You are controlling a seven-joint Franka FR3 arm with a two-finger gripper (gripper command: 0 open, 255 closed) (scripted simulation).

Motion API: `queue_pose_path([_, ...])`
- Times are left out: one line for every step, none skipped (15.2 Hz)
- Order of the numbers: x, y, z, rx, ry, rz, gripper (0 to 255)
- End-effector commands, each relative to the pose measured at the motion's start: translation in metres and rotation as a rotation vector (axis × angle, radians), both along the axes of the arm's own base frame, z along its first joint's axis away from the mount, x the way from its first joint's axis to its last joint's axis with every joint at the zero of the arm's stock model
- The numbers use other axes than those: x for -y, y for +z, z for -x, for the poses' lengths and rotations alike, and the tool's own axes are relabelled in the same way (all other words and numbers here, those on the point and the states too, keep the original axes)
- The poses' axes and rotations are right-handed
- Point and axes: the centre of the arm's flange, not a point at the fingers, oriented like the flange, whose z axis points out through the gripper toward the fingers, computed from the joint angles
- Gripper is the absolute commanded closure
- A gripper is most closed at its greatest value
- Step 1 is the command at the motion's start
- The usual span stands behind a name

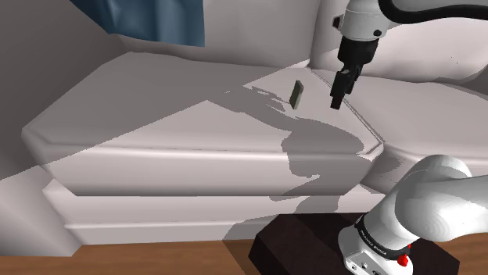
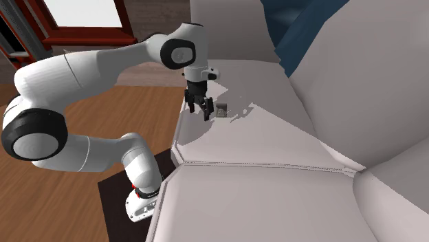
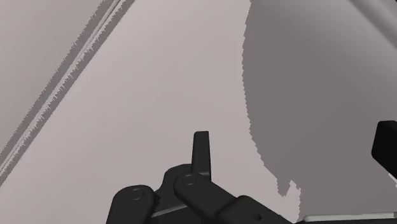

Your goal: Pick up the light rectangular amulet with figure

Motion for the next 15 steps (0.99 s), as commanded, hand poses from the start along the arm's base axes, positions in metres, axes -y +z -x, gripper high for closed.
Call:
queue_pose_path([0.000, 0.000, 0.000, 0.000, 0.000, 0.000, 0])
queue_pose_path([0.002, 0.001, -0.012, 0.001, 0.032, -0.012, 0])
queue_pose_path([0.003, 0.001, -0.024, 0.003, 0.064, -0.024, 0])
queue_pose_path([0.004, 0.002, -0.037, 0.004, 0.096, -0.037, 0])
queue_pose_path([0.004, 0.003, -0.049, 0.006, 0.129, -0.049, 0])
queue_pose_path([0.004, 0.004, -0.061, 0.007, 0.161, -0.061, 0])
queue_pose_path([0.004, 0.005, -0.074, 0.008, 0.193, -0.073, 0])
queue_pose_path([0.003, 0.005, -0.086, 0.010, 0.225, -0.085, 0])
queue_pose_path([0.002, 0.006, -0.098, 0.011, 0.257, -0.097, 0])
queue_pose_path([0.000, 0.007, -0.110, 0.013, 0.289, -0.110, 0])
queue_pose_path([-0.002, 0.008, -0.122, 0.014, 0.321, -0.122, 0])
queue_pose_path([-0.002, 0.008, -0.123, 0.014, 0.323, -0.123, 0])
queue_pose_path([-0.002, 0.003, -0.123, 0.014, 0.323, -0.123, 0])
queue_pose_path([-0.002, -0.002, -0.123, 0.014, 0.323, -0.123, 0])
queue_pose_path([-0.002, -0.008, -0.123, 0.014, 0.323, -0.123, 0])
